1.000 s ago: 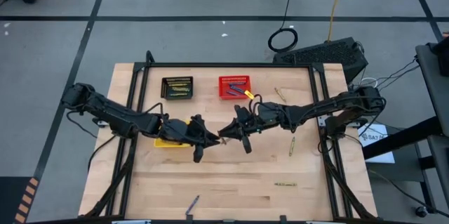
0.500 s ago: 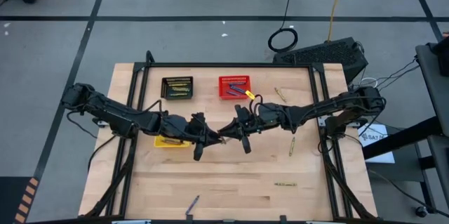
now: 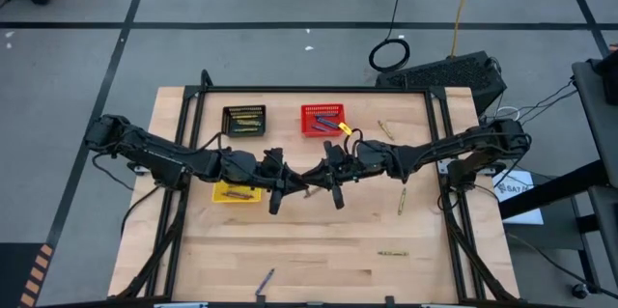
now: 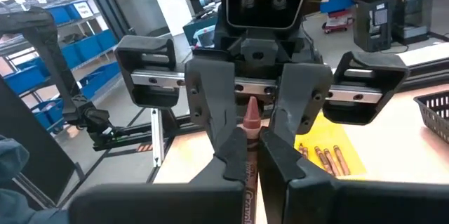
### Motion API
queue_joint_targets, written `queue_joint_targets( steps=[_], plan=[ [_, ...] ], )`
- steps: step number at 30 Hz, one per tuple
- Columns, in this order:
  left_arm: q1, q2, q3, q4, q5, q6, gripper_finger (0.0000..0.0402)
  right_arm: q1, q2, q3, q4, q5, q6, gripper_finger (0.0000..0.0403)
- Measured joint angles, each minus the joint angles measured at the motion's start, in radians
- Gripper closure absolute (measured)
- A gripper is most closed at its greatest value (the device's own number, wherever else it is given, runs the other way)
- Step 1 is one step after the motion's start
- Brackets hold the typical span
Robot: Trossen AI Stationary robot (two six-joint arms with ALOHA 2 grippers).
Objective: Sort crayons
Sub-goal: Put the brown crayon into the yellow basket
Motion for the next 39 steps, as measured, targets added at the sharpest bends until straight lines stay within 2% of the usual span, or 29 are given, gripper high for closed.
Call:
queue_joint_targets(
  steps=[5, 12, 19, 26, 32, 39],
  plan=[
    [0.000, 0.000, 0.000, -0.001, 0.018, 0.019, 0.0332, 0.000, 0.000, 0.000, 0.000, -0.002, -0.003, 0.0403],
    [0.000, 0.000, 0.000, -0.005, 0.042, 0.057, 0.0391, 0.001, 0.000, 0.000, 0.001, -0.007, -0.003, 0.0403],
    [0.000, 0.000, 0.001, -0.032, 0.043, 0.080, 0.0389, 0.000, 0.000, -0.001, -0.005, -0.004, -0.004, 0.0383],
    [0.000, 0.000, 0.002, -0.107, 0.043, 0.127, 0.0390, 0.000, 0.001, -0.001, -0.014, 0.053, -0.004, 0.0336],
    [0.014, -0.034, 0.002, -0.319, 0.046, 0.152, 0.0390, 0.000, 0.001, -0.001, -0.022, 0.050, 0.020, 0.0298],
    [0.044, -0.158, 0.001, -0.660, 0.038, 0.184, 0.0390, 0.000, 0.000, -0.001, -0.040, 0.046, 0.022, 0.0287]
  ],
)
